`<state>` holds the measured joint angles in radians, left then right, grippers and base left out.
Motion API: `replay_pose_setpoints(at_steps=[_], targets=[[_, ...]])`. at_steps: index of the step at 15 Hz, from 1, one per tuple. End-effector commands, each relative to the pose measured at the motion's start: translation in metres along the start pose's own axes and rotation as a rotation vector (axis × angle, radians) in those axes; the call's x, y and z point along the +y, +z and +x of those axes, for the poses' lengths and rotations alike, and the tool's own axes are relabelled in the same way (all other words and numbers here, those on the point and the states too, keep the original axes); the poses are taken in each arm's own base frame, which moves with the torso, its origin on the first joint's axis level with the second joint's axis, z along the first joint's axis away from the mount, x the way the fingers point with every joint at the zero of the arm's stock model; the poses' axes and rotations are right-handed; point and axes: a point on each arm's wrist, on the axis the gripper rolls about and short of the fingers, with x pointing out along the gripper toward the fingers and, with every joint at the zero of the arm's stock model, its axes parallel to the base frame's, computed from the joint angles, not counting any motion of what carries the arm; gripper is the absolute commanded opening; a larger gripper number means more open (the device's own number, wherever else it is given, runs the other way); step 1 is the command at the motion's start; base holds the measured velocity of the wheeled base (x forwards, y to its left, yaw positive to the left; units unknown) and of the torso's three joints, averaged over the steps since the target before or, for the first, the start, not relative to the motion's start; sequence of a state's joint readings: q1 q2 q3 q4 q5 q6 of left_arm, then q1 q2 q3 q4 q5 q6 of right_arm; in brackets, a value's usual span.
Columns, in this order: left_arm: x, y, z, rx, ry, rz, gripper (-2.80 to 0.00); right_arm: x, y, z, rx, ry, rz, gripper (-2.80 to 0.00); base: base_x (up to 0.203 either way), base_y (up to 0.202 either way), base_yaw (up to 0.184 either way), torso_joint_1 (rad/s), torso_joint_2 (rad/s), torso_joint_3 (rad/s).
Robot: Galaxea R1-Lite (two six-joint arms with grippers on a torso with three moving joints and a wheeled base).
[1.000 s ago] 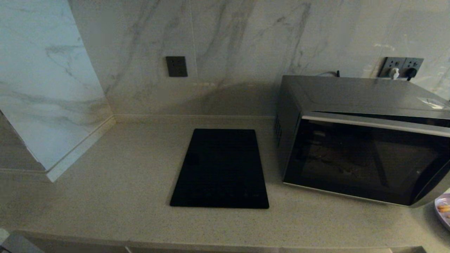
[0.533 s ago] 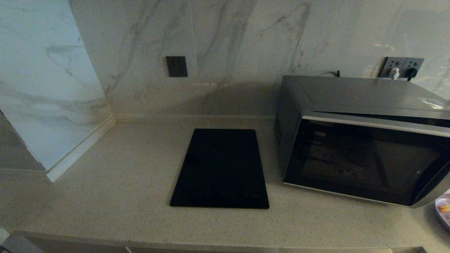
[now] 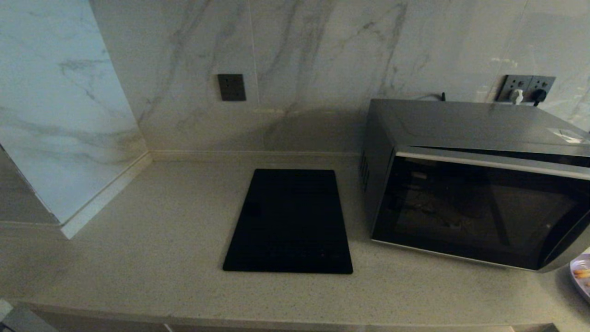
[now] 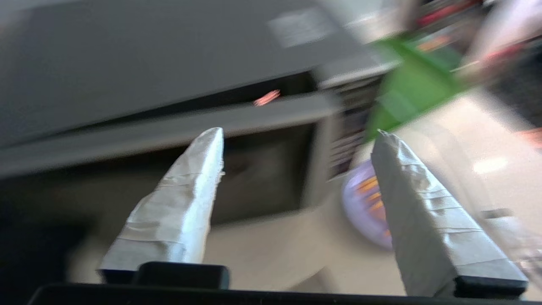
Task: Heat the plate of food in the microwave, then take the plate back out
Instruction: Open the microwave oven
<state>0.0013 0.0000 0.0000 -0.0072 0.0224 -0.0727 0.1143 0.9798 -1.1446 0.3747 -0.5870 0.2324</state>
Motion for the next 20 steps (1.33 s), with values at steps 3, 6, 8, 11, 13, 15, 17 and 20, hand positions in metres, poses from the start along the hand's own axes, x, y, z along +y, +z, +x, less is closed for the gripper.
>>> replay_pose_setpoints(at_steps=[3, 6, 8, 11, 13, 15, 17, 20], targets=[[0.0, 0.0, 0.0, 0.0, 0.001, -0.001, -2.8, -0.002, 0.023, -0.005, 0.326, 0.308, 0.172, 0.0, 0.0, 0.0, 0.0, 0.0, 0.0, 0.0], [0.0, 0.0, 0.0, 0.0, 0.001, -0.001, -2.8, 0.005, 0.03, 0.023, 0.44, 0.31, 0.273, 0.0, 0.0, 0.0, 0.0, 0.0, 0.0, 0.0], [0.0, 0.0, 0.0, 0.001, 0.001, -0.001, -2.8, 0.01, 0.038, 0.037, 0.424, 0.262, 0.284, 0.0, 0.0, 0.0, 0.0, 0.0, 0.0, 0.0], [0.0, 0.0, 0.0, 0.001, 0.001, -0.001, -2.8, 0.013, 0.039, 0.053, 0.418, 0.161, 0.313, 0.0, 0.0, 0.0, 0.0, 0.0, 0.0, 0.0], [0.0, 0.0, 0.0, 0.001, 0.001, -0.001, -2.8, 0.014, 0.038, 0.054, 0.42, 0.158, 0.312, -2.8, 0.0, 0.0, 0.0, 0.0, 0.0, 0.0], [0.0, 0.0, 0.0, 0.0, 0.001, -0.001, -2.8, 0.015, 0.037, 0.061, 0.419, 0.136, 0.306, -2.8, 0.0, 0.0, 0.0, 0.0, 0.0, 0.0], [0.0, 0.0, 0.0, 0.001, 0.001, -0.001, -2.8, 0.016, 0.028, 0.072, 0.377, 0.06, 0.284, -2.8, 0.0, 0.0, 0.0, 0.0, 0.0, 0.0], [0.0, 0.0, 0.0, 0.0, 0.001, -0.001, -2.8, 0.021, 0.025, 0.1, 0.202, -0.025, 0.246, -2.8, 0.0, 0.0, 0.0, 0.0, 0.0, 0.0]])
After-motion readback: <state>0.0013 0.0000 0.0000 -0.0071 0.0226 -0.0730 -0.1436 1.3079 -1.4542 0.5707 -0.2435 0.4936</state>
